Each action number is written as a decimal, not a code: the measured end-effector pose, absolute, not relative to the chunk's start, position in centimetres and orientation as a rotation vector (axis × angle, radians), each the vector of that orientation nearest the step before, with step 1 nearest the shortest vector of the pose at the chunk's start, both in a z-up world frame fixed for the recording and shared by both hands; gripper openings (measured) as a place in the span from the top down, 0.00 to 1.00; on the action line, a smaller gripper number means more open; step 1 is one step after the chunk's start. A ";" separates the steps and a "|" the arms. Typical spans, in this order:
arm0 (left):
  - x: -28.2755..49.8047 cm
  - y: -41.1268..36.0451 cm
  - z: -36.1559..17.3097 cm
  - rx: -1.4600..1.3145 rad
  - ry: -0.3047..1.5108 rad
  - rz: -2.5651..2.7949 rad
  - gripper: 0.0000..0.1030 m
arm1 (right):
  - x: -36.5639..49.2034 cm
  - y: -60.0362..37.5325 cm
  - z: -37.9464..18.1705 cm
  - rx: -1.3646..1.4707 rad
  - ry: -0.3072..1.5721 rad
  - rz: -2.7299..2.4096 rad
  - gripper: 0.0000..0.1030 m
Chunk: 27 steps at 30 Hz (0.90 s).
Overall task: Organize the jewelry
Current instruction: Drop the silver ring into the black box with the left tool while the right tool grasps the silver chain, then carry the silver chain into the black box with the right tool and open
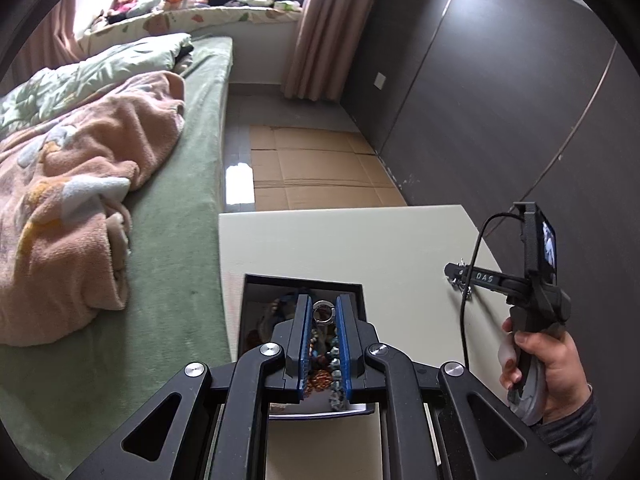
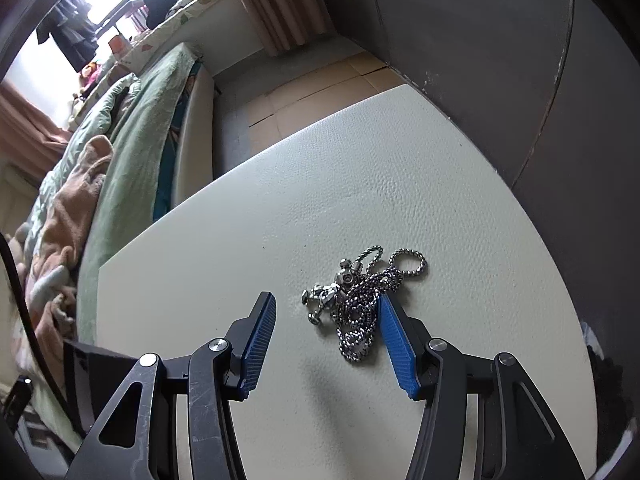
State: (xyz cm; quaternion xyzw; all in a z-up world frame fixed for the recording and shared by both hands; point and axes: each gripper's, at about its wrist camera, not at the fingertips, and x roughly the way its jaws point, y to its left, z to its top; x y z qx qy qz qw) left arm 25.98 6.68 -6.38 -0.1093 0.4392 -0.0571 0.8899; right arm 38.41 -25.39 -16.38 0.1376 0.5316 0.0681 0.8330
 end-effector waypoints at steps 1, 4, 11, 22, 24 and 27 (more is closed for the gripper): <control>26.0 7.1 -6.3 -0.234 0.910 -0.115 0.88 | 38.6 -25.1 -16.4 0.265 1.129 0.134 0.46; 25.8 8.1 -6.3 -0.251 0.905 -0.100 0.88 | 38.9 -23.6 -16.3 0.110 1.120 0.093 0.72; 25.2 9.3 -6.2 -0.282 0.903 -0.089 0.88 | 37.7 -21.9 -13.1 0.037 1.087 0.234 0.88; 25.3 9.4 -6.3 -0.356 0.929 -0.127 0.87 | 33.7 -18.7 -3.0 -0.025 0.898 0.348 0.88; 25.6 9.3 -6.5 -0.367 0.956 -0.140 0.87 | 33.2 -17.8 -0.9 -0.038 0.857 0.362 0.88; 25.7 9.6 -6.8 -0.385 0.990 -0.135 0.71 | 31.9 -16.4 2.4 -0.051 0.791 0.395 0.88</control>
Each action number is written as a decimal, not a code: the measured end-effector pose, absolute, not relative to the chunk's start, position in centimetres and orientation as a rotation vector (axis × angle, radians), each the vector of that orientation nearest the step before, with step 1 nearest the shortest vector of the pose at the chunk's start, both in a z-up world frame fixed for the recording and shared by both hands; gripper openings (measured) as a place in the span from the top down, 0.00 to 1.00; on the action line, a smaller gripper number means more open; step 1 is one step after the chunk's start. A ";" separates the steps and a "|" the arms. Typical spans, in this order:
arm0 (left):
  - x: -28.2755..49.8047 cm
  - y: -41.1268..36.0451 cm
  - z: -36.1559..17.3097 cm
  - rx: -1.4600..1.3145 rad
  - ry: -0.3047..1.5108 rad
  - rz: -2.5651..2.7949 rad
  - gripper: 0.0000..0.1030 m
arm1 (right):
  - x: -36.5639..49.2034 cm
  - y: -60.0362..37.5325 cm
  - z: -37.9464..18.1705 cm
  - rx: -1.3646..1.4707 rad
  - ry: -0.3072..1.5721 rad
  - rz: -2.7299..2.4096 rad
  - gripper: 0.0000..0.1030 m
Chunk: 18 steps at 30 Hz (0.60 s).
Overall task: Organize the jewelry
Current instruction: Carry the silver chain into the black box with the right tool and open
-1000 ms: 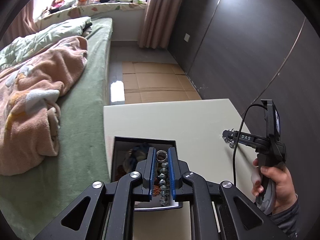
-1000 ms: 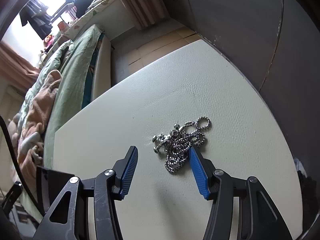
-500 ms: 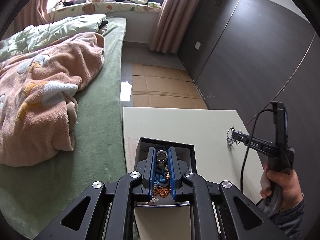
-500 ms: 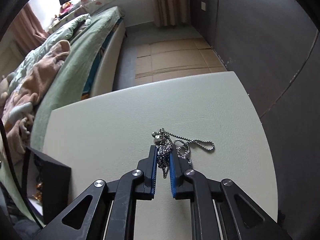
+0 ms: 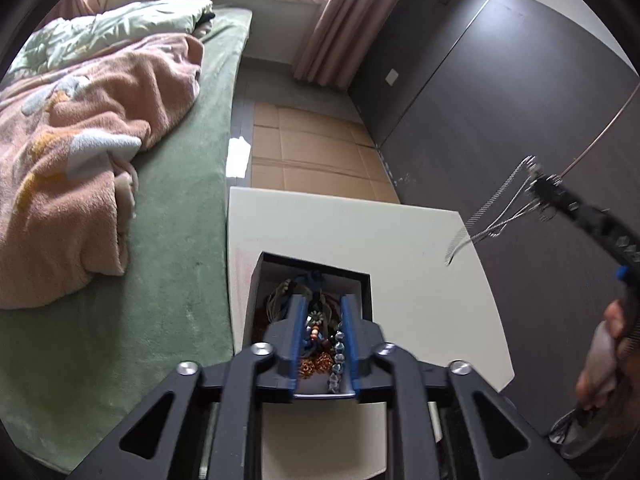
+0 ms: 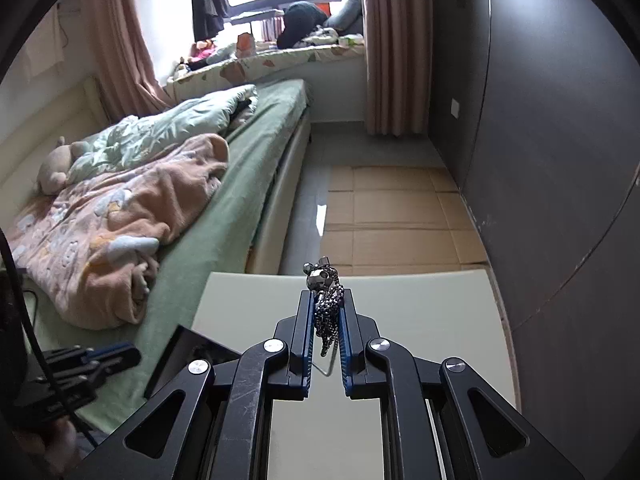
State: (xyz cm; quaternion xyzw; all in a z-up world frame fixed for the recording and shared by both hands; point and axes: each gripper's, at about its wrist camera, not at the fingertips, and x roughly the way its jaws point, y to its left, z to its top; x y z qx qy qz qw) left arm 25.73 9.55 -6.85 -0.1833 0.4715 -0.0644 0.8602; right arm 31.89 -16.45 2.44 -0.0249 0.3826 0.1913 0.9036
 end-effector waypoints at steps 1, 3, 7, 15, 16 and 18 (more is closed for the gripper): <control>25.6 9.8 -6.8 -0.393 0.987 -0.129 0.54 | 31.4 -16.1 3.5 -0.055 0.771 0.409 0.88; 25.1 10.4 -6.4 -0.407 0.956 -0.115 0.38 | 30.6 -15.0 5.1 -0.065 0.736 0.430 0.88; 24.2 11.3 -5.8 -0.409 0.940 -0.093 0.37 | 28.9 -13.1 7.8 -0.082 0.678 0.476 0.88; 22.4 13.7 -5.0 -0.400 0.927 -0.025 0.37 | 26.2 -8.6 8.3 -0.102 0.658 0.577 0.88; 22.0 14.1 -5.0 -0.397 0.923 -0.012 0.37 | 25.9 -8.0 8.1 -0.107 0.661 0.590 0.88; 21.3 14.8 -4.9 -0.402 0.915 0.005 0.37 | 25.3 -7.1 7.5 -0.114 0.668 0.612 0.88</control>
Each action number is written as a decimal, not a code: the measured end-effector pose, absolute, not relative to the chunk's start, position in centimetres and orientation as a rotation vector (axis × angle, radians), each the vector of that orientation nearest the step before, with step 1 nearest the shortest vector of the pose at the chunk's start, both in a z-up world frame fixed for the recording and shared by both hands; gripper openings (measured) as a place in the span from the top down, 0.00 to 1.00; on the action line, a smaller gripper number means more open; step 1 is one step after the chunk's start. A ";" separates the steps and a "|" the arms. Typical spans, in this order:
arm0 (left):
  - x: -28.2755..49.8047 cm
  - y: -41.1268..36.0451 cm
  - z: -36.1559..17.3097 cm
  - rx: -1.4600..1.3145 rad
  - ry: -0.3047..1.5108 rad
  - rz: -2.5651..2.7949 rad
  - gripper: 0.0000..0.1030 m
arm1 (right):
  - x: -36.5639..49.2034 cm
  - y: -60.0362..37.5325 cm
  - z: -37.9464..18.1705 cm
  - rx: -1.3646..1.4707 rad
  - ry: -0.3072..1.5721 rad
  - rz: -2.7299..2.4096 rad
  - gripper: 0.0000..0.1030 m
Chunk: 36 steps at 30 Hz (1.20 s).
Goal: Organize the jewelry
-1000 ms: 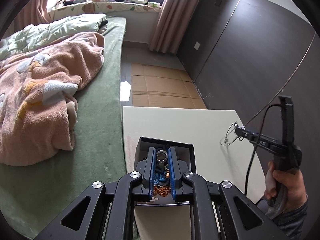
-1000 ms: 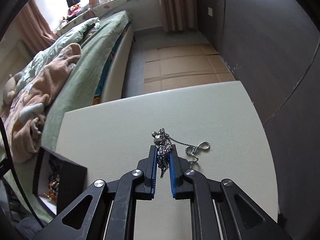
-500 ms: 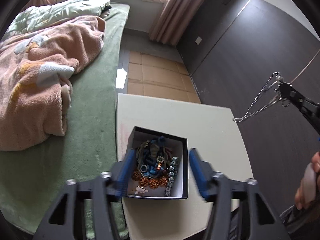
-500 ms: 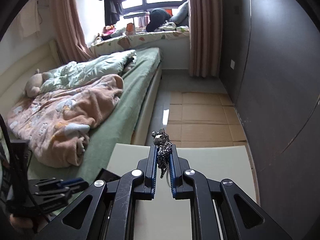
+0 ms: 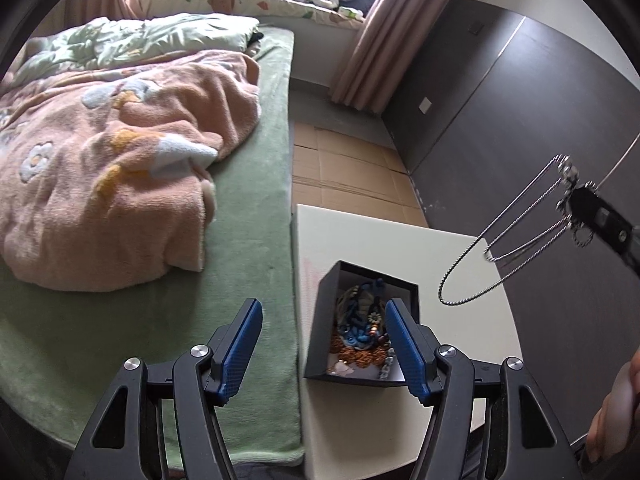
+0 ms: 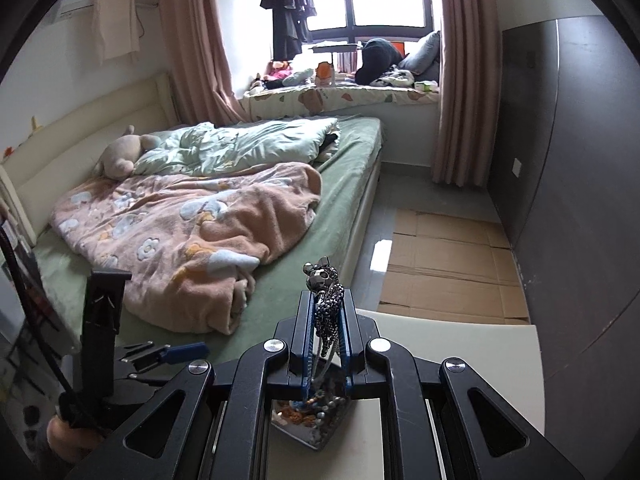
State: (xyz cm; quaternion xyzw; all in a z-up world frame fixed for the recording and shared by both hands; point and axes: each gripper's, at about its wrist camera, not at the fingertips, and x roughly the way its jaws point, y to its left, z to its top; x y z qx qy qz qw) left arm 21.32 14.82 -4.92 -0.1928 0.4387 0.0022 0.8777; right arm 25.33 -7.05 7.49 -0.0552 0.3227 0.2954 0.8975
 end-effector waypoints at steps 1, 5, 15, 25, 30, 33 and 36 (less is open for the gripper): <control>21.0 15.2 -5.0 -0.410 0.915 0.010 0.37 | 25.1 -6.5 7.2 -0.118 0.672 0.623 0.88; 20.0 16.4 -5.4 -0.427 0.919 0.034 0.37 | 24.3 -5.0 5.5 -0.112 0.700 0.663 0.88; 18.2 18.0 -5.6 -0.442 0.914 0.062 0.37 | 23.7 -1.9 0.6 -0.103 0.800 0.718 0.88; 16.8 18.1 -5.0 -0.441 0.901 0.063 0.37 | 24.9 -3.0 -2.5 -0.022 0.915 0.633 0.67; 16.3 17.0 -4.5 -0.427 0.888 0.043 0.37 | 24.2 -4.9 -1.8 0.010 0.903 0.618 0.67; 16.0 15.8 -4.0 -0.403 0.882 0.025 0.37 | 23.5 -6.0 -1.4 0.023 0.899 0.607 0.64; 15.7 14.2 -3.5 -0.371 0.879 0.004 0.37 | 22.9 -7.7 -1.4 0.052 0.906 0.590 0.52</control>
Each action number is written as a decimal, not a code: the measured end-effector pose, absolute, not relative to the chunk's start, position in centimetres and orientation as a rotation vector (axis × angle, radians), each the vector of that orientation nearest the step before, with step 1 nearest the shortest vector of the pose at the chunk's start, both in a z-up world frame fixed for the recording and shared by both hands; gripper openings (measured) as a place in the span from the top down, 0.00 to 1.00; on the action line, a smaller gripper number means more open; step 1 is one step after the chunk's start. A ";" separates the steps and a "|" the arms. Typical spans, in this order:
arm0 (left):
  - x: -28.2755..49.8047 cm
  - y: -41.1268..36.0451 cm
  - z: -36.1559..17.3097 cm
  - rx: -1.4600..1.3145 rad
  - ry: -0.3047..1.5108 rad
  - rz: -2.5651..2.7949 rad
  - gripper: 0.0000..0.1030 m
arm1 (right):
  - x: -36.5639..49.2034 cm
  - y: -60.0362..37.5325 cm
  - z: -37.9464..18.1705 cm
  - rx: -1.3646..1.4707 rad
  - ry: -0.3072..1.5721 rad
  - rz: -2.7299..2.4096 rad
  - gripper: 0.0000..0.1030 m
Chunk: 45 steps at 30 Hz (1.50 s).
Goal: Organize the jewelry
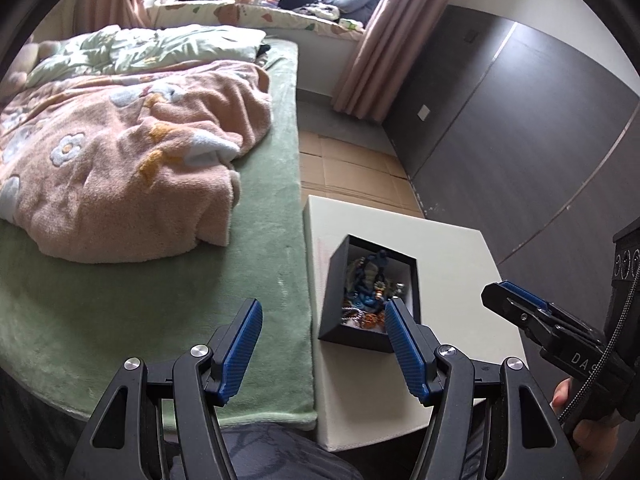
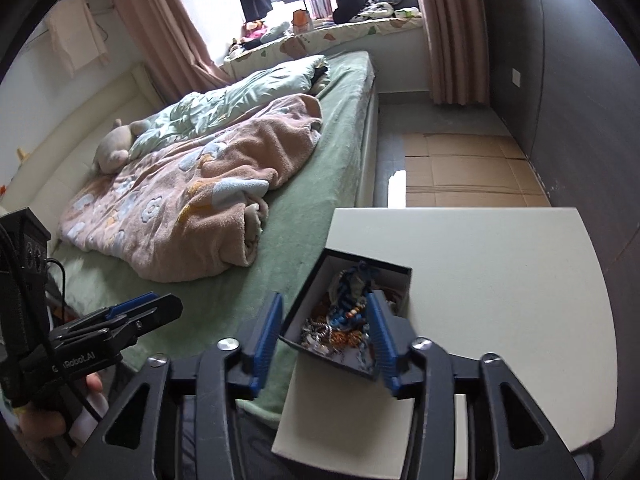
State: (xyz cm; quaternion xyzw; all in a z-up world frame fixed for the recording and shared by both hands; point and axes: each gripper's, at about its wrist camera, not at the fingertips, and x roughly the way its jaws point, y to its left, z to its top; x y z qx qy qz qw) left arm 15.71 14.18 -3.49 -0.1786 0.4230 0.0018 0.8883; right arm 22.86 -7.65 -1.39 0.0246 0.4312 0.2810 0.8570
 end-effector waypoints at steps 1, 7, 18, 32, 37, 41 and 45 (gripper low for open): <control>15.7 13.4 -3.3 -0.356 0.881 -0.003 0.37 | 22.6 -8.3 -1.4 0.058 0.905 0.584 0.52; 14.9 9.8 -2.0 -0.288 0.869 -0.030 0.27 | 21.3 -12.2 -1.3 0.106 0.920 0.540 0.48; 12.1 3.8 1.1 -0.165 0.790 -0.038 0.06 | 18.6 -19.7 -0.3 0.194 0.873 0.472 0.07; 6.6 -1.3 3.3 -0.055 0.699 -0.030 0.04 | 13.9 -24.8 1.3 0.204 0.810 0.454 0.00; 4.9 -1.6 3.6 -0.063 0.675 -0.018 0.04 | 12.0 -25.9 2.0 0.187 0.777 0.444 0.00; 3.5 -1.7 3.7 -0.063 0.658 -0.013 0.04 | 10.4 -26.5 2.5 0.164 0.752 0.437 0.00; 2.3 -1.6 3.7 -0.077 0.647 -0.007 0.04 | 9.4 -26.8 2.7 0.138 0.736 0.402 0.00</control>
